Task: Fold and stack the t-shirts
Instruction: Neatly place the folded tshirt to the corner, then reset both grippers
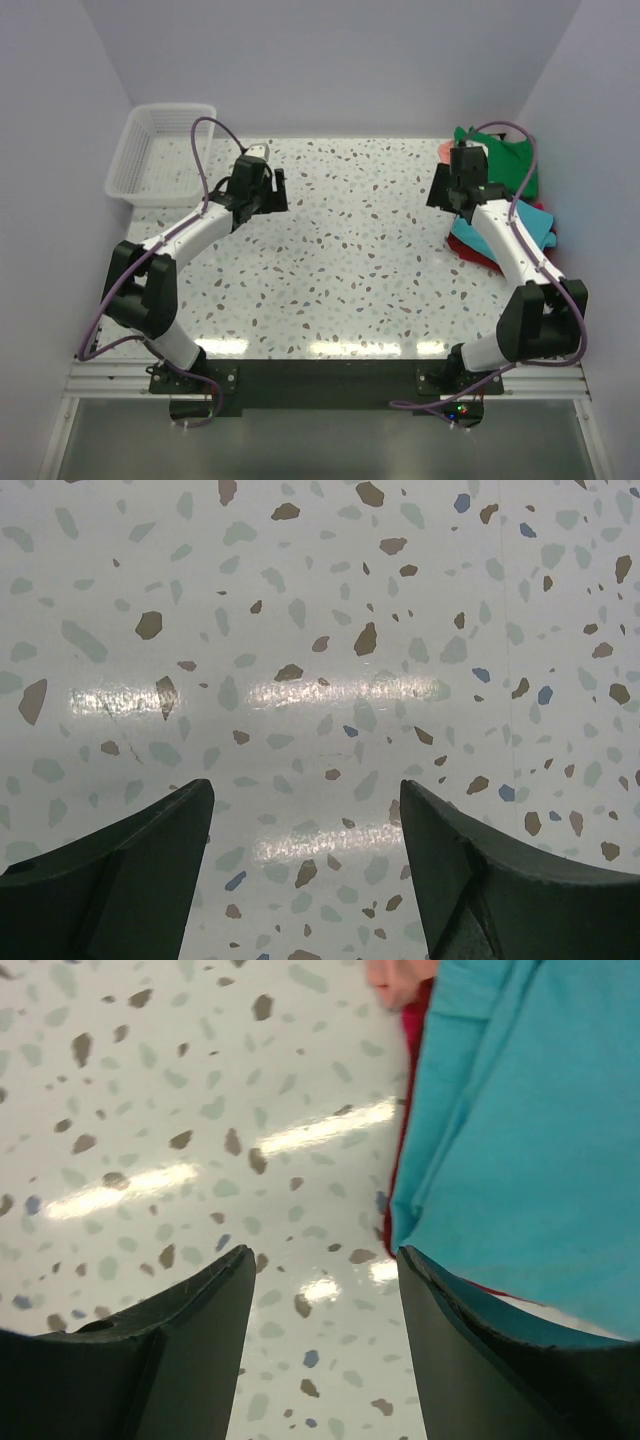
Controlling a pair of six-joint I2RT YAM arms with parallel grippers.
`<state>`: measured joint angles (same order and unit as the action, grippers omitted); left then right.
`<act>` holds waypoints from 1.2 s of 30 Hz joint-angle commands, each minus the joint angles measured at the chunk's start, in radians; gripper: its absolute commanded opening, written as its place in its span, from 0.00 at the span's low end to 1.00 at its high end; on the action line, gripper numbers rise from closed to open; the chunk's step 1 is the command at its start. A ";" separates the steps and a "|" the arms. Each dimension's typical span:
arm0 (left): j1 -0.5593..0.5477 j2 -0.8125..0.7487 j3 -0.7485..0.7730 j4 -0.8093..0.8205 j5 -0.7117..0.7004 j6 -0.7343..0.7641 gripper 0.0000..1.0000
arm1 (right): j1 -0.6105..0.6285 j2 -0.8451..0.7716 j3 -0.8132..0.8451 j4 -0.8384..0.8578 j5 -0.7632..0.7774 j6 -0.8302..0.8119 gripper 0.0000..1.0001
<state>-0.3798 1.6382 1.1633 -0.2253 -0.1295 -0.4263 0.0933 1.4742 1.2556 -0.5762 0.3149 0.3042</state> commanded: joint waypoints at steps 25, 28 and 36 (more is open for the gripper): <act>-0.019 -0.002 -0.001 0.030 -0.002 0.060 0.79 | 0.305 0.133 -0.035 0.095 -0.410 0.053 0.58; -0.024 0.003 0.002 0.032 -0.007 0.060 0.79 | 0.328 0.155 -0.016 0.099 -0.410 0.053 0.58; -0.027 0.002 0.009 0.020 -0.048 0.067 0.80 | 0.362 0.193 0.004 0.108 -0.421 0.064 0.57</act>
<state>-0.4019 1.6390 1.1633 -0.2256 -0.1417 -0.3893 0.4419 1.6508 1.2098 -0.4923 -0.0803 0.3531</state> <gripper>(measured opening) 0.795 0.577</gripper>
